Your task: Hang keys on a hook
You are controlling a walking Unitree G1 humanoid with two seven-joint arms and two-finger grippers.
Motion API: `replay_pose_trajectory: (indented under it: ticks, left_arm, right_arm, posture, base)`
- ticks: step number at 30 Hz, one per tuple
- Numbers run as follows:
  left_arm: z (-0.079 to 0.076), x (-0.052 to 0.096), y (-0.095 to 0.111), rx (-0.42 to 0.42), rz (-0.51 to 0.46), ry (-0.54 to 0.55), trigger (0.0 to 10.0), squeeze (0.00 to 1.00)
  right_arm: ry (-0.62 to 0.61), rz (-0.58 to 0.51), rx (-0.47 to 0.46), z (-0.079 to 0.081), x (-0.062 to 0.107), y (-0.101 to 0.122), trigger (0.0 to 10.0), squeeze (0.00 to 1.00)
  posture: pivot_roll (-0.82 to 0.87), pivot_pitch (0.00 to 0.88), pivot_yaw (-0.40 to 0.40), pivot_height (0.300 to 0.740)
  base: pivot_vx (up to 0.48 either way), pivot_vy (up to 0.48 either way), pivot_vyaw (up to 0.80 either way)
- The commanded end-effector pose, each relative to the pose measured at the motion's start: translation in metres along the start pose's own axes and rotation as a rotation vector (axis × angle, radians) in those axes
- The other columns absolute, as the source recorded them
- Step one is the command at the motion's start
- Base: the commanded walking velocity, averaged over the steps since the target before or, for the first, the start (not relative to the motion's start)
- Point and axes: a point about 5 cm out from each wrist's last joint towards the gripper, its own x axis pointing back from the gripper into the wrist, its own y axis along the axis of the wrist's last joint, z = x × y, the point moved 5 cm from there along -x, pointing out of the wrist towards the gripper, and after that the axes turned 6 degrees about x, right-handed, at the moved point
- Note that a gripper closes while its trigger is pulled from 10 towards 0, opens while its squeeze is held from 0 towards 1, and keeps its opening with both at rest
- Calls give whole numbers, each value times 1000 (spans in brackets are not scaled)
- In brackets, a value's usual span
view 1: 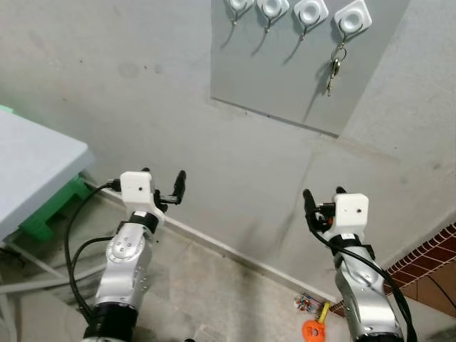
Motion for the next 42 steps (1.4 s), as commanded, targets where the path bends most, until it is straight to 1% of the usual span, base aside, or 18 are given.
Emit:
replay_pose_trajectory:
  ticks: [1,9,12,17,26,42]
  left_arm:
    - [0,-2,1,3,2,0,10000,0]
    - [-3,-6,1,19,9,-19,10000,0]
    - [-4,-8,2,12,7,-26,10000,0]
    - [-7,-7,2,5,9,-35,10000,0]
    - [-6,-6,4,0,0,-35,10000,0]
    - [-10,-7,6,-2,-4,-37,10000,0]
  right_arm:
    - [-18,-15,-4,-6,-1,5,10000,0]
    - [-21,-10,-10,-6,-2,4,10000,0]
    - [-17,-14,-15,-5,-2,5,10000,0]
    - [-16,-15,-14,-5,-1,5,10000,0]
    - [-13,-16,-16,-5,1,6,10000,0]
    - [-21,-23,-9,-10,-3,10,10000,0]
  posture:
    - [-4,36,-12,740]
    - [-7,23,-10,740]
    - [-7,20,-8,740]
    - [-6,23,-7,740]
    - [2,39,-11,740]
    - [4,57,-20,740]
  base:
    - [0,0,800]
    - [0,0,800]
    - [0,0,660]
    - [0,0,660]
    - [0,0,722]
    - [0,0,800]
